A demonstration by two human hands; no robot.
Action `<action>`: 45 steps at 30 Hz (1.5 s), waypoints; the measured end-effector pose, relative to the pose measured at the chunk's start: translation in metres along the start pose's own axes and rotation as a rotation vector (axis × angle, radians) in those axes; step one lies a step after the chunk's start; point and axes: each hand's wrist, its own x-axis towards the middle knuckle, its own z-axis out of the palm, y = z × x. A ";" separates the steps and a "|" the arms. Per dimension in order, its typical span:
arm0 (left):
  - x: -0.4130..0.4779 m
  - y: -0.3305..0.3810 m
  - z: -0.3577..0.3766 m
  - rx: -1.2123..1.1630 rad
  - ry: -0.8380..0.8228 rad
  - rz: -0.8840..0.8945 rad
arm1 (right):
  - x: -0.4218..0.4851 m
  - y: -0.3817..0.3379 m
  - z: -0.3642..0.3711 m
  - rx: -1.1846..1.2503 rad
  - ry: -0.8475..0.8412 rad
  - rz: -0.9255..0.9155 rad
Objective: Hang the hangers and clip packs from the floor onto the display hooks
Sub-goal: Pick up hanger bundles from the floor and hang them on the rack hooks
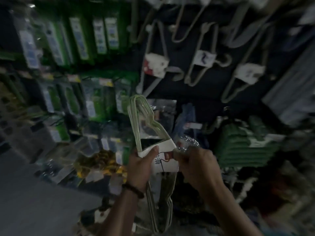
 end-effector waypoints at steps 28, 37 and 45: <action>-0.123 0.037 0.584 0.369 -0.543 0.366 | 0.043 0.474 -0.397 -0.276 0.255 0.221; -0.089 0.081 0.659 0.414 -0.799 0.911 | 0.096 0.539 -0.442 -0.316 0.228 0.162; -0.049 0.081 0.720 0.443 -0.988 0.987 | 0.177 0.584 -0.464 -0.300 0.340 0.168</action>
